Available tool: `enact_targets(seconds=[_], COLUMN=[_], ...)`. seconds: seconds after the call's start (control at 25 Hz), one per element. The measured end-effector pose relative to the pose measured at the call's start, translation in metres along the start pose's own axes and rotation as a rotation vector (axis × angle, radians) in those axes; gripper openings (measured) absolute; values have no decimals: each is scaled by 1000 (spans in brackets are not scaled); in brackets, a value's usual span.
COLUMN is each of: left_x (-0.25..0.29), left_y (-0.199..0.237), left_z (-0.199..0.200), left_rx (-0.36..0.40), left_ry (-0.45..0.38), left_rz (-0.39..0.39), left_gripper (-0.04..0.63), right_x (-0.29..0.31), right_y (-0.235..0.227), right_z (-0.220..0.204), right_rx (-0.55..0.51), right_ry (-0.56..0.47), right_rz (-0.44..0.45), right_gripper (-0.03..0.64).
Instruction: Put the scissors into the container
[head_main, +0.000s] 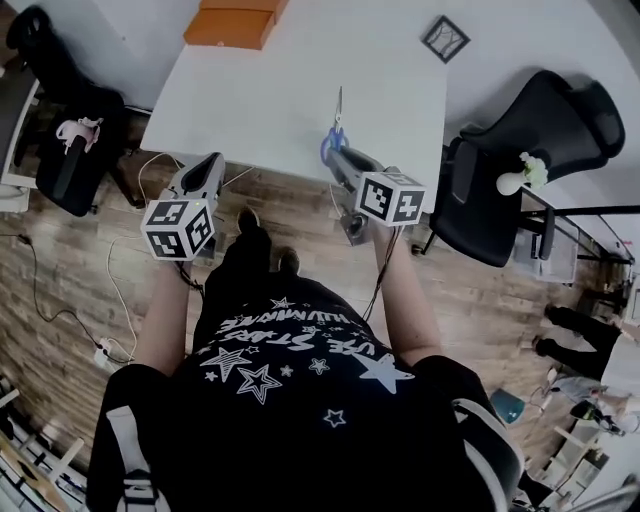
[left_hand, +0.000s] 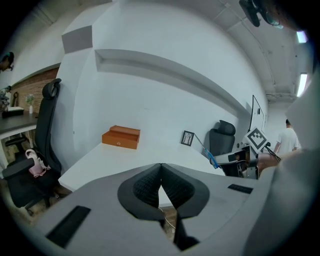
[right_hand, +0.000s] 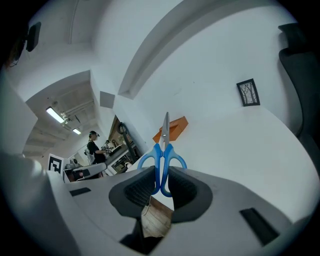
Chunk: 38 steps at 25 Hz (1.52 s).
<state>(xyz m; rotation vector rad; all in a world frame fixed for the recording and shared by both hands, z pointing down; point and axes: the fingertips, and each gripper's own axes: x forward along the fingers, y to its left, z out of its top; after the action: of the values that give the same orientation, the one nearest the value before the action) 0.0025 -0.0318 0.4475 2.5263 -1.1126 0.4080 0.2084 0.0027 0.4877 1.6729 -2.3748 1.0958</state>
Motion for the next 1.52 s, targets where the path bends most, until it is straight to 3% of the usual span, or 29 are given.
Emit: enact_targets(seconds=[0.36,0.92,1.52], left_x=[26,163,237], left_y=[65,186,295], left_z=[19,110,172], left_rx=[-53,-61,-78], left_ry=[-23,-35,-50], left_rz=[33,17,20], left_gripper=[15,15,15], right_x=[55,210,354], right_y=[4,-34,-31], right_z=[28,145,232], right_rx=[-60,-112,-447], right_ry=[40,85,262], right_rz=[-3,-25,-18], right_gripper=[100,100,100])
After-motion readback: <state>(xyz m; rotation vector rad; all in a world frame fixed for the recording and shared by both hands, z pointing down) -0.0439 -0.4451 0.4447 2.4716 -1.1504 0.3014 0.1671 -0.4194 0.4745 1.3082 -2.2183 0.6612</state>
